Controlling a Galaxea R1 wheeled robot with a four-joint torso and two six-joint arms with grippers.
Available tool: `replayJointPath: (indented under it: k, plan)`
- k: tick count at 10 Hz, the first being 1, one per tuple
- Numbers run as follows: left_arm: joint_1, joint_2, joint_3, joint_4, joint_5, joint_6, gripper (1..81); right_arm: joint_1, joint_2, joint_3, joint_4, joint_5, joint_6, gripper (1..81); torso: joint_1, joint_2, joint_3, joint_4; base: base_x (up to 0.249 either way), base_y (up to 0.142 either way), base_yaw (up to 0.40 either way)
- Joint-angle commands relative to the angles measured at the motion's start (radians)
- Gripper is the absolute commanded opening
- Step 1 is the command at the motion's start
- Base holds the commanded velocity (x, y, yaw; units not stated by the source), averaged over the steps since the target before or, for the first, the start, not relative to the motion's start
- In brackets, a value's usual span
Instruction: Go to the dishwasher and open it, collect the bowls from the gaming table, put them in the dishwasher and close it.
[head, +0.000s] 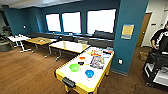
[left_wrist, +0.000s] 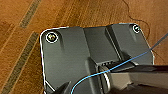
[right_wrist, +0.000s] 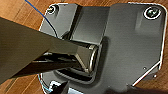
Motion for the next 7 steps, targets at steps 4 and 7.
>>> replayJointPath:
  k: [4,7]
  plan:
    - [-0.039,-0.008,0.002,0.001,0.048,0.003,81.1,0.036,0.006,0.006,-0.013,-0.046,-0.002,81.1,0.000,0.000,0.000,0.000,0.112,0.133,0.000]
    - [-0.041,-0.008,0.002,0.000,0.047,0.003,81.1,0.035,0.006,0.006,-0.013,-0.046,-0.002,81.1,0.000,0.000,0.000,0.000,0.112,0.133,0.000]
